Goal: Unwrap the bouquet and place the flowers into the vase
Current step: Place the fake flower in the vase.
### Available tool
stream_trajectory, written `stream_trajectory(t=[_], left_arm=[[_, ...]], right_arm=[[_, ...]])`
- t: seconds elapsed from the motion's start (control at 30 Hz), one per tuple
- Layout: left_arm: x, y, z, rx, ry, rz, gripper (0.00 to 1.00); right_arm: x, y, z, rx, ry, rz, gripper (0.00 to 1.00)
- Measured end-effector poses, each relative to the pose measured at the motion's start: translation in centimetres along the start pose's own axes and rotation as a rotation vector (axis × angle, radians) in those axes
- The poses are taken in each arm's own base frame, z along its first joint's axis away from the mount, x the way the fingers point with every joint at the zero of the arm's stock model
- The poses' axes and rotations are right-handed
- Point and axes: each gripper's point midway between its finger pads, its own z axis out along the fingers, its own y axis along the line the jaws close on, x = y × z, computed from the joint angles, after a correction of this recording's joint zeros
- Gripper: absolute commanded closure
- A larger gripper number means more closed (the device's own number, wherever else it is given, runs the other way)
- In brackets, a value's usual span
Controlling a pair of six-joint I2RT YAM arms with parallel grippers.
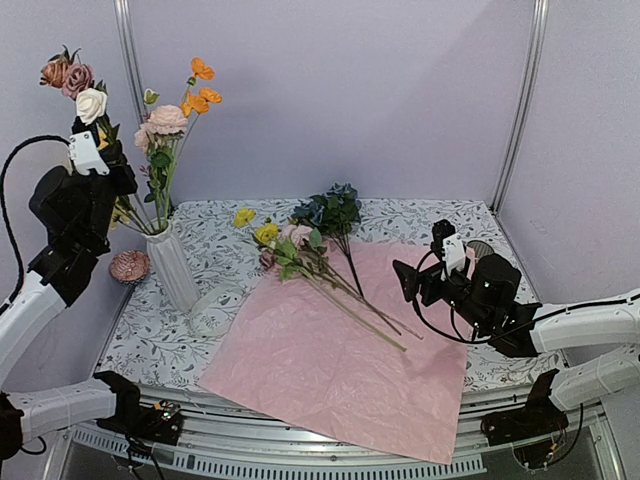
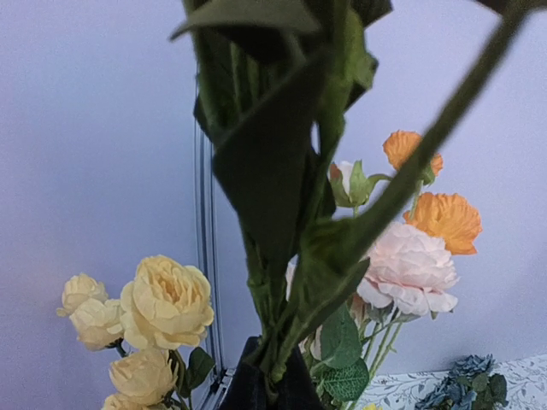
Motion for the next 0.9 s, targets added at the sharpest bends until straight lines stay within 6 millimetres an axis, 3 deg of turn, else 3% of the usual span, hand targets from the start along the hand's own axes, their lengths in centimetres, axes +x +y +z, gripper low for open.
stream_trajectory(t=[0.47,0.9], left_arm=[[7.6,-0.9,0.6,0.026,0.249,-0.041,1.00],[11.2,-0.9,0.5,0.006,0.389,-0.041,1.00]], right_arm=[[0.2,0.1,0.1,-0.003,0.005,-0.003,0.01],[0.7,0.2,0.2,-0.007,0.018,-0.007,0.01]])
